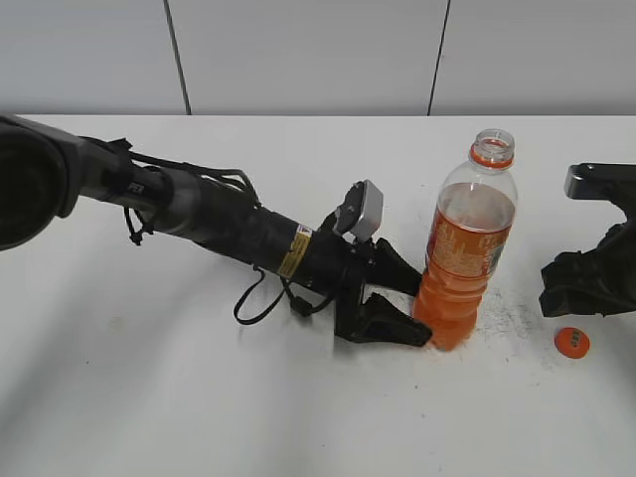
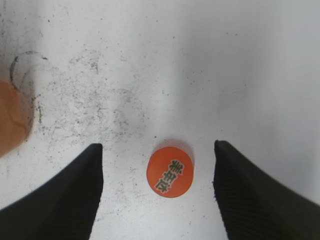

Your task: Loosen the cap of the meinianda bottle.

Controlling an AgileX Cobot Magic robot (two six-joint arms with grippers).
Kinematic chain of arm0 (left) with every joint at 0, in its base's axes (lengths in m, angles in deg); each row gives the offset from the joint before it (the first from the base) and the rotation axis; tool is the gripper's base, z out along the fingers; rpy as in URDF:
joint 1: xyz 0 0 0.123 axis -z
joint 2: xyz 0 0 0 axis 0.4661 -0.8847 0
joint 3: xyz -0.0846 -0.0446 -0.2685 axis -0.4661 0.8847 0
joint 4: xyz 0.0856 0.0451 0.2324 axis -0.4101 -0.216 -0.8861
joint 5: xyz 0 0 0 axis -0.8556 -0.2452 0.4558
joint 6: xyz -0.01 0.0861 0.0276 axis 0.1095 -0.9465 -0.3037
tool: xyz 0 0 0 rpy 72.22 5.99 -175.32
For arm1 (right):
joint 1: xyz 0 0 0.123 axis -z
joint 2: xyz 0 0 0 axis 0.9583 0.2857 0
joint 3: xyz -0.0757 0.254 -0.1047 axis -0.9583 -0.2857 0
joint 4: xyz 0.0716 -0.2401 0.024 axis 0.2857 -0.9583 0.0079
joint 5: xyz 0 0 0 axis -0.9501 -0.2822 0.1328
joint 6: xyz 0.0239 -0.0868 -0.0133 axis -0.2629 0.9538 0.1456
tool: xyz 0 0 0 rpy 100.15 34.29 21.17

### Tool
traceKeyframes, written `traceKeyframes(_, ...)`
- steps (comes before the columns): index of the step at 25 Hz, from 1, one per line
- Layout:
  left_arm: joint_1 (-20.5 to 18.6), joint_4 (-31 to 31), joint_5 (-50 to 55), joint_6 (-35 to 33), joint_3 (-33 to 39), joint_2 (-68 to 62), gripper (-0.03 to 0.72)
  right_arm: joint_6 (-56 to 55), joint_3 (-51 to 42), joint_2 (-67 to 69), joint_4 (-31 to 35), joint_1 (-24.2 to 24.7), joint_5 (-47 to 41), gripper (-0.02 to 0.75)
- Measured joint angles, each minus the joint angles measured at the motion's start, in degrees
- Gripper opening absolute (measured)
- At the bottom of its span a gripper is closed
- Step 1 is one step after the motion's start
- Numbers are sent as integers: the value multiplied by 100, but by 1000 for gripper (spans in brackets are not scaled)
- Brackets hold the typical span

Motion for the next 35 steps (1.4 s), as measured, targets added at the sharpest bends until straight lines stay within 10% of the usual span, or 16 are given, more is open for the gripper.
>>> traceKeyframes(20,-907,-940,1728,1743,130,1490,631,0,0,-713,7,0,-541,506)
traceKeyframes(35,-907,-935,5217,3167,2777,4182,613,0,-1,-2248,14,0,-2504,507)
